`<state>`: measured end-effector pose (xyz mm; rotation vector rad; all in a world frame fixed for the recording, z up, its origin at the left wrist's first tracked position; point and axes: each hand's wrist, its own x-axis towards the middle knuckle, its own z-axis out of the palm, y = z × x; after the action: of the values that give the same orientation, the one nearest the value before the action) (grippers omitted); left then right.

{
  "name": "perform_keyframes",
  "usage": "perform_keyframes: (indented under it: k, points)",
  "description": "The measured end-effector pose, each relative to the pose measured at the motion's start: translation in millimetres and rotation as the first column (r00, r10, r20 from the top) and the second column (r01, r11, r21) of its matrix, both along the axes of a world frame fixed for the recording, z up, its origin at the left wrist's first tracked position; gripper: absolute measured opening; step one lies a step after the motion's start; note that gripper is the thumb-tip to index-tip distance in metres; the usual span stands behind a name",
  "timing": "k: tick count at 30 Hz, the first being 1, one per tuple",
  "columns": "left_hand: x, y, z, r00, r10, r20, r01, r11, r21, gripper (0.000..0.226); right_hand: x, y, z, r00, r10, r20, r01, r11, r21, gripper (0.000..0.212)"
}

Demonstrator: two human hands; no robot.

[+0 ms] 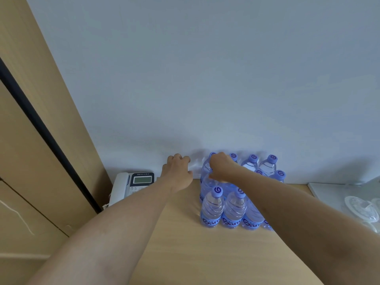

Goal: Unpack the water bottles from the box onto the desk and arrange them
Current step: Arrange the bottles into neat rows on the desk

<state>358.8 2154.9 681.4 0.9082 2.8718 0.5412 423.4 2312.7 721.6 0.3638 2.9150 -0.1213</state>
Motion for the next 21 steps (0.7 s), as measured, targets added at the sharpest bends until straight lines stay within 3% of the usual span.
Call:
perform_keyframes:
  k: [6, 9, 11, 16, 21]
  points:
    - [-2, -2, -3, 1.0, 0.01, 0.004, -0.01, 1.0, -0.002, 0.044, 2, 1, 2, 0.999, 0.027, 0.022, -0.027, 0.999, 0.029, 0.036]
    - [-2, 0, -3, 1.0, 0.003, 0.001, -0.003, 1.0, 0.004, 0.044, 1, 4, 1, 0.999, 0.026, 0.036, -0.027, 0.999, 0.031, 0.012]
    - [-1, 2, -3, 1.0, -0.007, -0.002, 0.007, 1.0, 0.007, 0.043, 1, 4, -1, 0.998, 0.042, 0.04, -0.043, 0.999, 0.028, 0.03]
    - [1, 6, -2, 1.0, -0.019, -0.003, 0.019, 1.0, 0.007, 0.043, 3, 6, -3, 1.0, 0.015, 0.003, -0.015, 1.0, 0.012, 0.014]
    - [4, 12, 1, 0.999, -0.035, -0.011, 0.035, 0.999, 0.007, 0.043, 9, 15, -9, 0.997, 0.012, -0.077, -0.018, 0.997, -0.073, 0.037]
